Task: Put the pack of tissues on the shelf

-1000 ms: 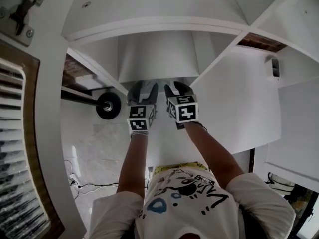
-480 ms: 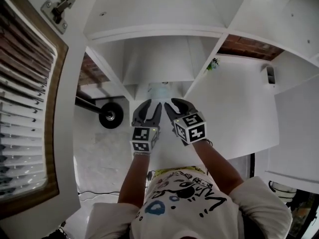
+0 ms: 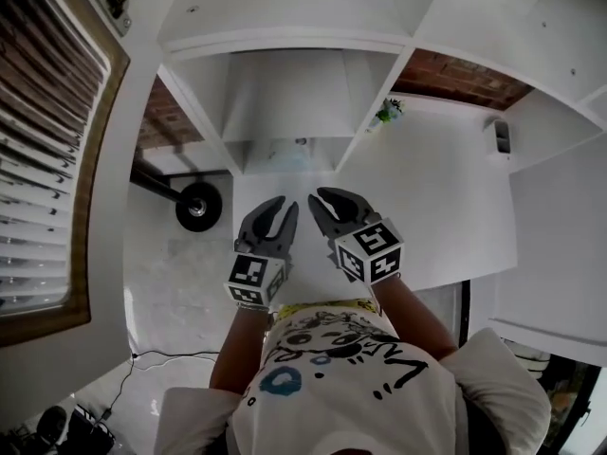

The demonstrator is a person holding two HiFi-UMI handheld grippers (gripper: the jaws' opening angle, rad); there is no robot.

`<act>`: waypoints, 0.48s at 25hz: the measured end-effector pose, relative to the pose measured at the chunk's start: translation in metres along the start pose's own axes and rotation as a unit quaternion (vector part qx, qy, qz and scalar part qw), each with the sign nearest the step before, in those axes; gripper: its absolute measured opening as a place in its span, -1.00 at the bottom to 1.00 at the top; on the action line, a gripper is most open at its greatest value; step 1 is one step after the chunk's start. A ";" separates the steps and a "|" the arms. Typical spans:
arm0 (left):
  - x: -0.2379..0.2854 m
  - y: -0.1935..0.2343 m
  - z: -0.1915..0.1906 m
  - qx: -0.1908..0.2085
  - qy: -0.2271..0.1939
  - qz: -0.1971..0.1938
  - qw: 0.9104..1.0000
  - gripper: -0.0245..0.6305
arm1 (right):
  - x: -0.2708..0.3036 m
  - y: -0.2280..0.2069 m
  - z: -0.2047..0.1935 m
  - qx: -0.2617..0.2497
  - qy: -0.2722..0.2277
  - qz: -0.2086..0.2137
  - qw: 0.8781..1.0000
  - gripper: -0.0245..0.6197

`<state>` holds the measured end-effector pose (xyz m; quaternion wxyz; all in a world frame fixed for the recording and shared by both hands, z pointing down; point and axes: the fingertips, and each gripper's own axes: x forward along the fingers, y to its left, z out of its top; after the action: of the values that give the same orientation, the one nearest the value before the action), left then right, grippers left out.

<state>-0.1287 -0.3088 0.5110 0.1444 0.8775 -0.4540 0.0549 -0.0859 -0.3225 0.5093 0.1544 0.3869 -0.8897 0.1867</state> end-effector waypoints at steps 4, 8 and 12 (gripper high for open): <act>-0.014 -0.016 0.017 0.004 -0.019 -0.009 1.000 -0.70 | -0.027 0.007 0.010 -0.011 -0.013 0.028 0.999 -0.69; -0.024 -0.033 0.020 -0.003 -0.023 -0.012 1.000 -0.75 | -0.047 0.016 0.004 -0.009 -0.020 0.061 0.998 -0.72; -0.027 -0.055 0.019 -0.008 -0.012 -0.018 1.000 -0.80 | -0.061 0.025 0.002 -0.021 -0.024 0.084 0.996 -0.76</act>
<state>-0.1004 -0.2635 0.4761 0.1469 0.8849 -0.4404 0.0388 -0.0650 -0.2689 0.4761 0.1253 0.3121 -0.9262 0.1705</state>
